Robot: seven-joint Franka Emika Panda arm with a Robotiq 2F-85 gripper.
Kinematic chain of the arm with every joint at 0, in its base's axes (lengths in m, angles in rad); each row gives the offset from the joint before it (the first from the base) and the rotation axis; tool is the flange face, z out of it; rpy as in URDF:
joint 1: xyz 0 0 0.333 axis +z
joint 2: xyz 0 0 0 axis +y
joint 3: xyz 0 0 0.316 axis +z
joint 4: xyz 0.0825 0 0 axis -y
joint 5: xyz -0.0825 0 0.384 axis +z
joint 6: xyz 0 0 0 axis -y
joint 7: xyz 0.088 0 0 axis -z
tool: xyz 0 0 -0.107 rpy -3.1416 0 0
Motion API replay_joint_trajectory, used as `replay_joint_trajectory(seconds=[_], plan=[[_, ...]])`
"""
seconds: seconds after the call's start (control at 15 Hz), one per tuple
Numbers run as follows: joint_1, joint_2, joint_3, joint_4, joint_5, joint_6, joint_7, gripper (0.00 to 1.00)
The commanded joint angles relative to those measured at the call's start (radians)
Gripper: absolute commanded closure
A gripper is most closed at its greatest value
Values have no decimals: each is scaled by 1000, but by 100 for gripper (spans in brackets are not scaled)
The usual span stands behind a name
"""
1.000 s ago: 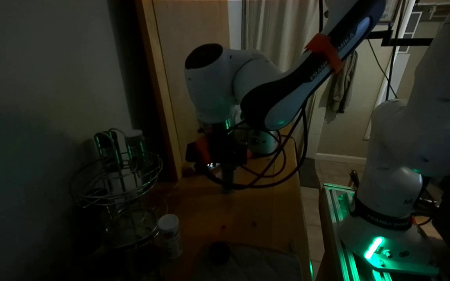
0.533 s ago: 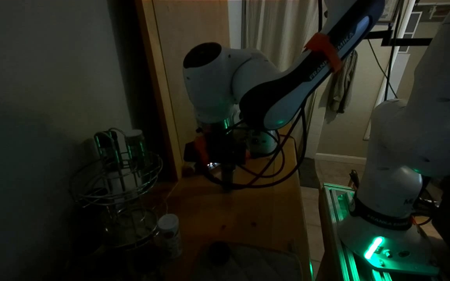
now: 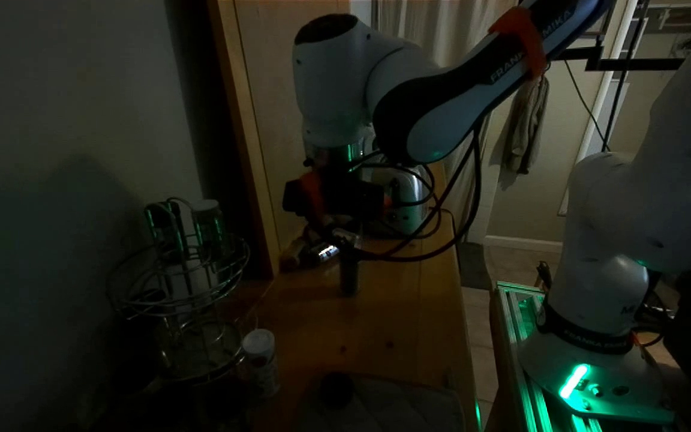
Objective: Pick up the laying spice bottle on the counter and put it right side up on the counter
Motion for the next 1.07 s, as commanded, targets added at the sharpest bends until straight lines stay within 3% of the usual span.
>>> replay_joint_trajectory(seconds=[0.0, 0.47, 1.0], plan=[[30, -128, -27, -8, 114, -25, -124, 0], [14, -247, -29, 18, 253, -122, -235, 0], [-11, -233, 2, 9, 228, -105, -217, 0]])
